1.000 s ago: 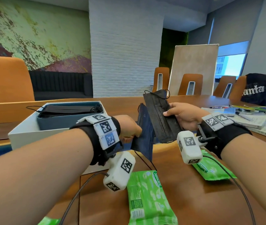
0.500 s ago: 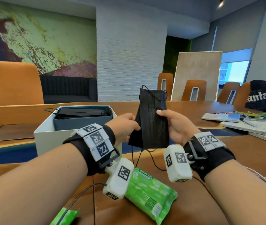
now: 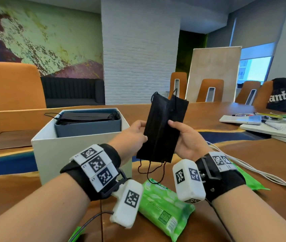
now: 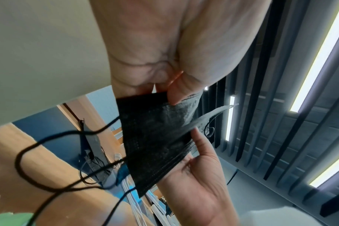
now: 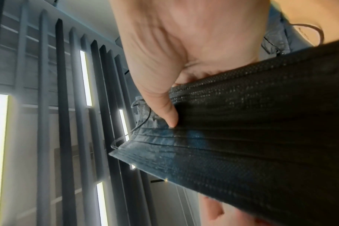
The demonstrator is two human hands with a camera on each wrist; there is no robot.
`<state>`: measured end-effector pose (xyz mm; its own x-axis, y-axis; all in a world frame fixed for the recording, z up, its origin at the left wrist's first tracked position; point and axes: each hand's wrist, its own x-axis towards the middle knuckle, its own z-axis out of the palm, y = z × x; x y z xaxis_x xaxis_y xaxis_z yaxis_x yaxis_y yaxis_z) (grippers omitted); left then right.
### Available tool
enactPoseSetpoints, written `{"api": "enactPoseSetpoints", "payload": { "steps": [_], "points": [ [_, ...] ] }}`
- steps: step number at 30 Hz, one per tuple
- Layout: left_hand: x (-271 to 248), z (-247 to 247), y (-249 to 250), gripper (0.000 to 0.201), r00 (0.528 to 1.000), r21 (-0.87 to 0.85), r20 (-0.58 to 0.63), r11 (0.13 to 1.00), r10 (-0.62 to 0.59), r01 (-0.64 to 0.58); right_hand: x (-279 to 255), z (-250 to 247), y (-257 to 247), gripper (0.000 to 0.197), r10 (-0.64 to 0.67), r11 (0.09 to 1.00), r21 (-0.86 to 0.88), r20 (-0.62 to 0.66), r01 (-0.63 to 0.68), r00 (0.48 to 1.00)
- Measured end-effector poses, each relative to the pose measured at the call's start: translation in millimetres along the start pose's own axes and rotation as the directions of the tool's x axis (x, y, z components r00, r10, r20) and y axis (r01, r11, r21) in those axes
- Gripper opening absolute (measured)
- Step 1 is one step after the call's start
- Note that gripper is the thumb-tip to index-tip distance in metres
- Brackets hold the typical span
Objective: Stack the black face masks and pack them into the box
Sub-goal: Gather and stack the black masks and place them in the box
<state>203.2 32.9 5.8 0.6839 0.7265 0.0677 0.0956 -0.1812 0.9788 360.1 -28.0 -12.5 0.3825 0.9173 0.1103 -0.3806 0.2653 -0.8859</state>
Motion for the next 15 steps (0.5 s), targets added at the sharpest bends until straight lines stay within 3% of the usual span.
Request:
{"api": "enactPoseSetpoints", "payload": {
  "steps": [8, 12, 15],
  "points": [
    [-13.6, 9.9, -12.4, 0.031, 0.995, -0.279, 0.094, 0.96, 0.025, 0.003, -7.2, 2.1, 11.1, 0.024, -0.147, 0.98, -0.138, -0.029, 0.142, 0.989],
    [-15.7, 6.2, -19.4, 0.037, 0.988, -0.256, 0.138, 0.966, 0.068, -0.031, -12.3, 7.4, 11.7, 0.04, -0.184, 0.964, -0.192, 0.012, 0.183, 0.983],
    [-14.7, 0.4, -20.5, 0.036, 0.993, -0.258, 0.09, 0.965, 0.075, -0.049, -13.5, 9.9, 12.6, 0.056, -0.18, 0.964, -0.189, 0.061, 0.189, 0.982]
  ]
}}
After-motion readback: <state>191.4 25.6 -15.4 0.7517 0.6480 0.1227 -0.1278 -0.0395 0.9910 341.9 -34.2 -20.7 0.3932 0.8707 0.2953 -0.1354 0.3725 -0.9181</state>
